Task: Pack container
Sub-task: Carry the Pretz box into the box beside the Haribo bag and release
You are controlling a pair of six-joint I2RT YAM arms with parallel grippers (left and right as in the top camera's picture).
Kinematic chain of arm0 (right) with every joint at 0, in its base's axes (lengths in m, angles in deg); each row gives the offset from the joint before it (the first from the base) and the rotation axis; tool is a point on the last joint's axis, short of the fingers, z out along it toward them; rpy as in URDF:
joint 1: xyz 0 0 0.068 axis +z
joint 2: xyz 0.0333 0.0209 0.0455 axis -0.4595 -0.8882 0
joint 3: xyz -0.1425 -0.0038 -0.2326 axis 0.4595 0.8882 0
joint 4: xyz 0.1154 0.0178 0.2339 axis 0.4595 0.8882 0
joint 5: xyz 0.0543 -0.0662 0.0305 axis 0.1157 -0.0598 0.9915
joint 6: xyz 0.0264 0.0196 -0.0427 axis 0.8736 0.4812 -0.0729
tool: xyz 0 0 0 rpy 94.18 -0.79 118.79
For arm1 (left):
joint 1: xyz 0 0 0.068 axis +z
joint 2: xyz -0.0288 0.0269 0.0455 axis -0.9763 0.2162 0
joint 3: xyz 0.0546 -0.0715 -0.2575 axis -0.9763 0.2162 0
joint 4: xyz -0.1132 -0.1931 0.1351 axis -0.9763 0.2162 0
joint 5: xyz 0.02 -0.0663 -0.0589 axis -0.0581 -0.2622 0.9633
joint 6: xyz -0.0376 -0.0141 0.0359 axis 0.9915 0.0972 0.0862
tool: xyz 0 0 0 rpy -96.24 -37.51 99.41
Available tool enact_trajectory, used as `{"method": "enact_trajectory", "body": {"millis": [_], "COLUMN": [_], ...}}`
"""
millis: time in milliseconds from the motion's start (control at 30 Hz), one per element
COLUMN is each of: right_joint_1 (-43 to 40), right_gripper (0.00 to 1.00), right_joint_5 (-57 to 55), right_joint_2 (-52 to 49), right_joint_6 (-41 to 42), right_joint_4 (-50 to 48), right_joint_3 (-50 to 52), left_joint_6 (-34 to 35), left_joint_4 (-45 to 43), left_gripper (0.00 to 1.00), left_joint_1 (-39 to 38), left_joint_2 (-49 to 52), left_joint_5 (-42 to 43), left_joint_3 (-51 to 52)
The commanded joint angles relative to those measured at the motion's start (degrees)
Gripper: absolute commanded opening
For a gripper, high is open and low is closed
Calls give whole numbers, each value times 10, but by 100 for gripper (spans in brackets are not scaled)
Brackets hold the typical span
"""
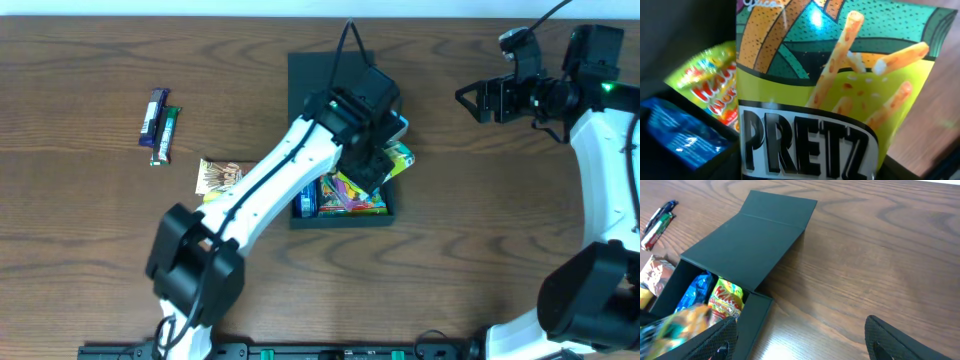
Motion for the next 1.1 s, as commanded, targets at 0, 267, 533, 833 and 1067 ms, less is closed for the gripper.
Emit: {"method": "enact_trajectory", "body": {"millis": [0,267,533,833,1067], "right_joint_1": [-5,-5,-5,-5,-5], "right_gripper": [82,86,85,86,85], "right_joint_5": [9,9,9,9,9], "right_joint_2": [-2,-2,-2,-2,-2], "right_joint_6": [-17,-31,-34,-34,-34], "right_joint_4": [-1,19,25,26,28], "right_joint_3": [-1,-1,-1,-1,-1], "left_joint_6": [164,333,412,431,405], "left_joint_4": [0,-28,-29,-33,-49], "left_gripper": [63,72,75,91,93], "left_joint_1": [3,3,2,2,4], "left_joint_2": [26,33,33,33,33], "left_joint_5": [-47,-89,-99,-81,-70], "left_joint_3": [5,5,5,5,5]}}
